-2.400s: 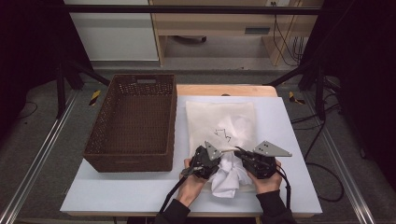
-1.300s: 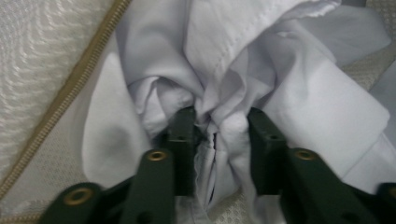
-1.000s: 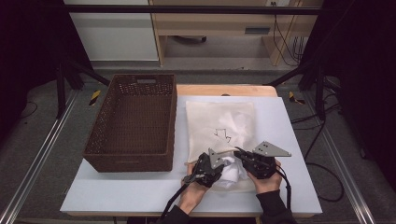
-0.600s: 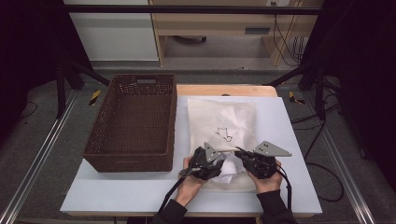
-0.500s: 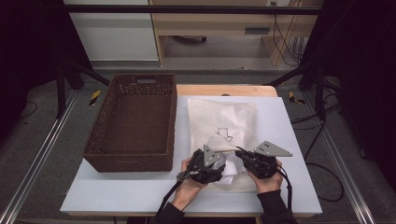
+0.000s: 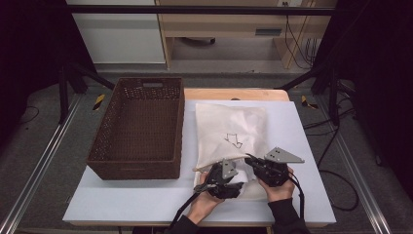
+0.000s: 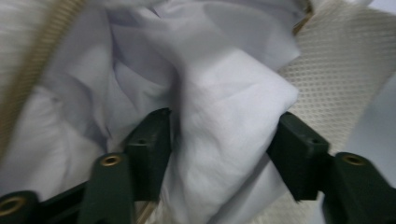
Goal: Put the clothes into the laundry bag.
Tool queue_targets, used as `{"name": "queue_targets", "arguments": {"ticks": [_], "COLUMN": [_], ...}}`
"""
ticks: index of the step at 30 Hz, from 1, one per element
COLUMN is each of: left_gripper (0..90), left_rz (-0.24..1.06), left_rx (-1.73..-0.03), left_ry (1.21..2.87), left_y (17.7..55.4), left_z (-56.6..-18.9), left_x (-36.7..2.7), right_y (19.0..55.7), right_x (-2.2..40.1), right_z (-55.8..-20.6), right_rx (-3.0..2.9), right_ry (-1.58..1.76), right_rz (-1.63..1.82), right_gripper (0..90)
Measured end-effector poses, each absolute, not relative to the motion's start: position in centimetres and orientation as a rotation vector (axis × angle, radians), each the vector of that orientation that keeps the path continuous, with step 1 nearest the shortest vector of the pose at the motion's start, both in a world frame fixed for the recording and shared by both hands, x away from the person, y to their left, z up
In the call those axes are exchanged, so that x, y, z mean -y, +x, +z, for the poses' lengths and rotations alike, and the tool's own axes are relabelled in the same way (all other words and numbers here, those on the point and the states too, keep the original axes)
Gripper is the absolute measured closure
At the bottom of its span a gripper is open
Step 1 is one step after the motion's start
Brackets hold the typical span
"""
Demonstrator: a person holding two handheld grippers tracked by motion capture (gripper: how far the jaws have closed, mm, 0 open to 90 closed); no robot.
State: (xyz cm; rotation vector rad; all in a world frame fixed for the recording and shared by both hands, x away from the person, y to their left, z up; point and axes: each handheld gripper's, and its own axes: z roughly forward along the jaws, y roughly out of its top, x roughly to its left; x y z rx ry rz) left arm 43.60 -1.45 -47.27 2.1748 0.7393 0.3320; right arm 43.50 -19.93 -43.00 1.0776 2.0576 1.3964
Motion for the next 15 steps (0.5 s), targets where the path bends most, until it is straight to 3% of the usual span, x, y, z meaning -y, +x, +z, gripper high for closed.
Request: {"name": "queue_targets", "arguments": {"ticks": [6, 12, 15], "left_gripper": [81.0, 83.9, 82.7], "left_rz": [0.379, 0.527, 0.498], "left_rx": [-0.777, -0.778, -0.787], "left_ry": [2.179, 2.180, 2.164], "left_y": [45.0, 47.5, 48.2], "left_z": [-46.6, -47.2, -47.6], "left_x": [2.4, 3.0, 2.7], "right_y": [43.4, 43.4, 43.5], "right_x": [20.0, 19.9, 20.0], "right_z": [-42.9, -42.9, -42.9], "right_rx": [-2.060, -2.060, -2.058], "right_ry": [1.079, 1.077, 1.086], "right_rz": [1.401, 1.406, 1.400], "right_gripper": [87.3, 87.4, 87.4]}}
